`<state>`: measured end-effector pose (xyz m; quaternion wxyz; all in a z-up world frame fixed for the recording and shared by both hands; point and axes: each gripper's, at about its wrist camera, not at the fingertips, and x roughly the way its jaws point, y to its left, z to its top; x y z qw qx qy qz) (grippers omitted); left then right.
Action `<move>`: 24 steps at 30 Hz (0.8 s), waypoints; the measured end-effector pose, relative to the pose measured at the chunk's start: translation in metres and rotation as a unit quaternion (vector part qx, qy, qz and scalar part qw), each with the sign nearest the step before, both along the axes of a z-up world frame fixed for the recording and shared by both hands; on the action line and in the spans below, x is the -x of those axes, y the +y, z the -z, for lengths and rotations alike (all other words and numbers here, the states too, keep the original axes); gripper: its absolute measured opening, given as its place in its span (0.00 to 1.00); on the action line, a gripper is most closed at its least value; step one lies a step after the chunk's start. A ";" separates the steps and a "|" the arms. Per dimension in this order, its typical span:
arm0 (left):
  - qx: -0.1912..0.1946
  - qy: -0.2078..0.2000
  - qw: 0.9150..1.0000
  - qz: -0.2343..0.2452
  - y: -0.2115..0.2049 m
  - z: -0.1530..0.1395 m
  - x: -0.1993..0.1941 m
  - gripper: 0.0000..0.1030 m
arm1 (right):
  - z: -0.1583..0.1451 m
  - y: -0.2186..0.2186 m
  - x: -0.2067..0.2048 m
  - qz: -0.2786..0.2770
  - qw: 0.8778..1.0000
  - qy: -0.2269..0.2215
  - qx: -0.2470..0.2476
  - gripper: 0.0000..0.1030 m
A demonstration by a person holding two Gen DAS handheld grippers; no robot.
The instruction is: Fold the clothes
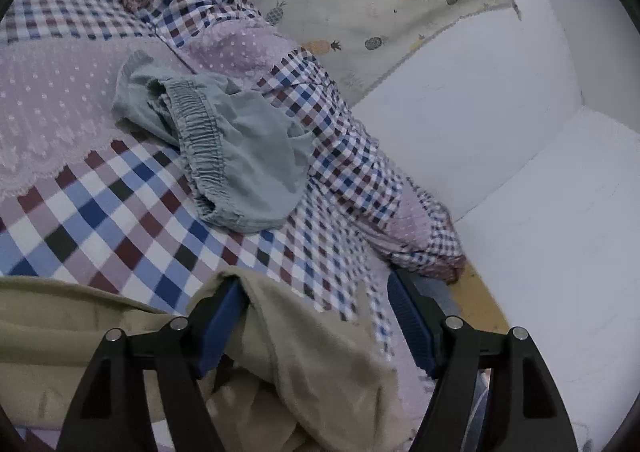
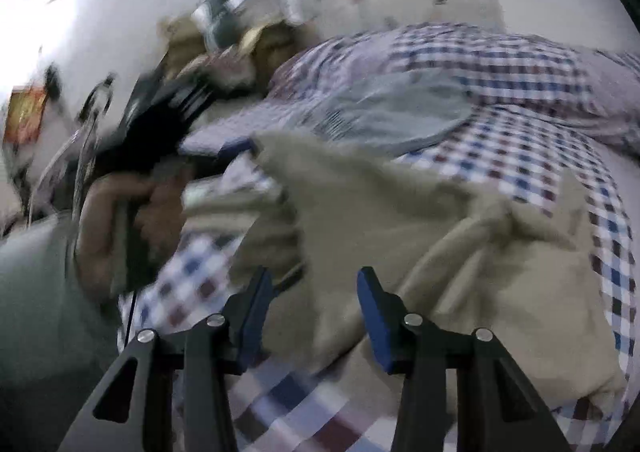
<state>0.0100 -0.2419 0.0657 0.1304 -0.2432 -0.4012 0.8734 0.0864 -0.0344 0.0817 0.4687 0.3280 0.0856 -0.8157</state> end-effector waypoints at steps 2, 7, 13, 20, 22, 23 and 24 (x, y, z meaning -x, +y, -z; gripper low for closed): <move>0.026 -0.008 1.000 0.002 0.003 -0.003 0.000 0.74 | 0.004 0.004 -0.003 -0.008 1.000 -0.006 -0.004 0.46; 0.135 -0.089 0.984 0.069 0.027 0.008 0.002 0.77 | 0.005 0.036 0.019 0.054 0.996 -0.049 0.043 0.46; 0.219 -0.056 0.967 0.114 0.068 0.006 -0.043 0.77 | 0.009 0.055 0.040 0.100 0.988 -0.093 0.071 0.47; 0.328 0.013 0.928 0.175 0.126 -0.003 -0.104 0.77 | -0.007 0.106 0.036 0.160 0.978 -0.071 0.113 0.47; 0.391 0.034 0.899 0.197 0.155 -0.002 -0.117 0.77 | -0.010 0.131 0.041 0.196 0.970 -0.071 0.123 0.48; 0.413 0.035 0.887 0.206 0.167 0.002 -0.117 0.76 | -0.010 0.142 0.043 0.214 0.966 -0.072 0.126 0.48; 0.433 0.036 0.875 0.215 0.178 0.009 -0.117 0.74 | -0.008 0.160 0.046 0.239 0.958 -0.077 0.136 0.48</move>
